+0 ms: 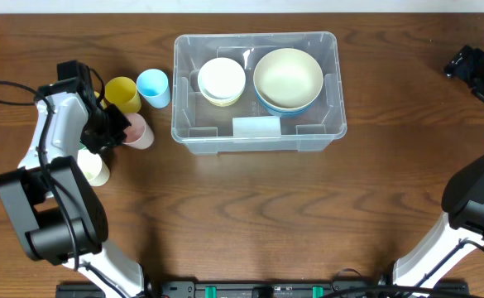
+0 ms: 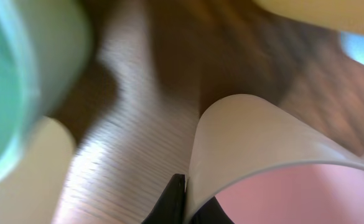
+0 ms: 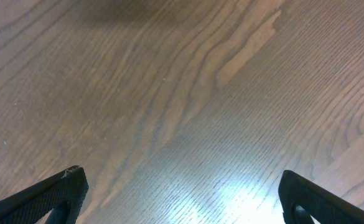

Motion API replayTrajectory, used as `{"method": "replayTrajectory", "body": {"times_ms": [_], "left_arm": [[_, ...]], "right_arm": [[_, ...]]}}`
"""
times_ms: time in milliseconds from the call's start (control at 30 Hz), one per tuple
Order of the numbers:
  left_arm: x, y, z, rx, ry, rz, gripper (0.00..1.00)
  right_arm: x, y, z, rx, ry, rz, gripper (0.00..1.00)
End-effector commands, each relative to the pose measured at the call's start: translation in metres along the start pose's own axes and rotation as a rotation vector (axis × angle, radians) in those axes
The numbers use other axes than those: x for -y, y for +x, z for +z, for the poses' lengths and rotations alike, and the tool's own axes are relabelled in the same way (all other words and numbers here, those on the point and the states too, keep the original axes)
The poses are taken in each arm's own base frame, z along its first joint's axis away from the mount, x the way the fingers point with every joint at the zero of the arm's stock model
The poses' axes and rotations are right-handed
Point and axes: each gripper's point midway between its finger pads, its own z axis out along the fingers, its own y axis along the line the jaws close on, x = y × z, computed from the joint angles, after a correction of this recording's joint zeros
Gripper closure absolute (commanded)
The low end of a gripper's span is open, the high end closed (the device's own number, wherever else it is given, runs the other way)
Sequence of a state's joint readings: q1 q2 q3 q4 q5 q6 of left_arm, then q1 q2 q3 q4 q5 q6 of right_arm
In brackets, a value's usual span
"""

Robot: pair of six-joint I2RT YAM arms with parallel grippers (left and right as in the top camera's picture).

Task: Pack container
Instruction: 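Lift the pink cup and carry it over the container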

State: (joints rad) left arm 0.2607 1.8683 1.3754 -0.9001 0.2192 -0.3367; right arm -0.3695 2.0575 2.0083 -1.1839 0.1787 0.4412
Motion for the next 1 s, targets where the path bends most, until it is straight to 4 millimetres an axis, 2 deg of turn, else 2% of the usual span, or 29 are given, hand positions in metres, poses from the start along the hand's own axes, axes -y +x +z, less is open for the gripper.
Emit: {"method": "replayTrajectory", "body": {"times_ms": [0,133,233,267,400,567,667,767,833,967], "left_arm": [[0.036,0.008,-0.048,0.072,0.176,0.169,0.94],[0.058,0.028,-0.115,0.224,0.253,0.321,0.94],[0.073,0.051,-0.168,0.374,0.306,0.442,0.94],[0.079,0.061,-0.192,0.444,0.333,0.48,0.94],[0.102,0.093,-0.259,0.625,0.443,0.58,0.94],[0.141,0.119,-0.317,0.723,0.572,0.682,0.94],[0.168,0.123,-0.333,0.742,0.607,0.738,0.94],[0.194,0.117,-0.33,0.726,0.582,0.769,0.94],[0.213,0.111,-0.316,0.697,0.55,0.793,0.94],[0.243,0.1,-0.266,0.599,0.446,0.855,0.95]], "right_arm": [[-0.003,-0.002,-0.008,0.019,-0.008,0.015,0.01],[-0.003,-0.002,-0.008,0.02,-0.008,0.014,0.01],[-0.003,-0.002,-0.008,0.02,-0.008,0.014,0.01],[-0.003,-0.002,-0.008,0.02,-0.008,0.014,0.01],[-0.003,-0.002,-0.008,0.02,-0.008,0.014,0.01],[-0.003,-0.002,-0.008,0.02,-0.009,0.013,0.01],[-0.003,-0.002,-0.008,0.02,-0.009,0.013,0.01],[-0.003,-0.002,-0.008,0.02,-0.009,0.013,0.01],[-0.003,-0.002,-0.008,0.02,-0.009,0.013,0.01],[-0.003,-0.002,-0.008,0.02,-0.009,0.013,0.01]]}}
